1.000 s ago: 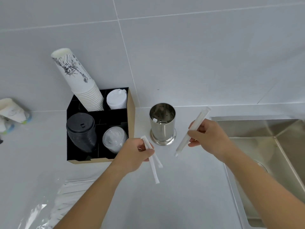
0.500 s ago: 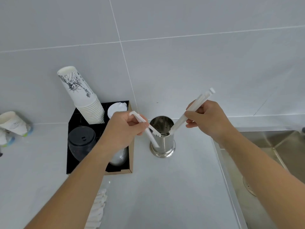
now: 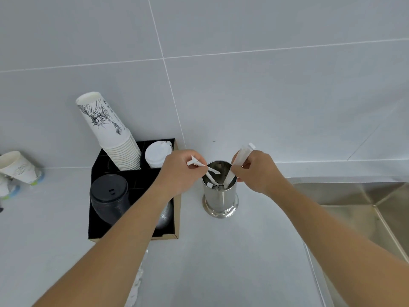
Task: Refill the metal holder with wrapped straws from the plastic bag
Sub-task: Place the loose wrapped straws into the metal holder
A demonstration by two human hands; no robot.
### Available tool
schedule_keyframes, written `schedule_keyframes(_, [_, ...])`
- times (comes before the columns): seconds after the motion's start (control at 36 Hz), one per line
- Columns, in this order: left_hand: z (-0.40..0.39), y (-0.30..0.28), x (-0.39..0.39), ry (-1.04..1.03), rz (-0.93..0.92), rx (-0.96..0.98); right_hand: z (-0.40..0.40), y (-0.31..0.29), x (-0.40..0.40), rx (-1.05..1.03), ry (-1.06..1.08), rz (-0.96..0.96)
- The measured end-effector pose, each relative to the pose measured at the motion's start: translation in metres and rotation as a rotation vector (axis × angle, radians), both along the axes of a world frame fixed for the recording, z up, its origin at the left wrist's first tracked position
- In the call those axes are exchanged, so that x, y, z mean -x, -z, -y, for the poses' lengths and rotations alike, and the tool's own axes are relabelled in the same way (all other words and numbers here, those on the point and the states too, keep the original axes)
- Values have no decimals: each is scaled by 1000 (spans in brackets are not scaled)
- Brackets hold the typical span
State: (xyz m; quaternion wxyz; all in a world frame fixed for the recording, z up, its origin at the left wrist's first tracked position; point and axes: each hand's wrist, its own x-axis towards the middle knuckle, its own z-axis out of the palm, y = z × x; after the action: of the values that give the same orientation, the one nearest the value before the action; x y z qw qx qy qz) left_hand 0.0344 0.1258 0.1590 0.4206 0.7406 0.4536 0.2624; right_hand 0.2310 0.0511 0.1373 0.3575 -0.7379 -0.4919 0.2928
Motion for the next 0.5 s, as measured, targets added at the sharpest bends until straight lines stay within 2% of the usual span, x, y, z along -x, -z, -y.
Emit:
schedule_keyframes(0.11, [-3,19,-1,33,-62,-14,-5,18,3,78,12,69])
schedule_keyframes(0.31, [-6,39,-1,93,-169,-17,-7,29,8,79,-55,78])
schedule_keyframes(0.5, [-11,44,-5,159,-227,-9,-8,30,13,12,-242,190])
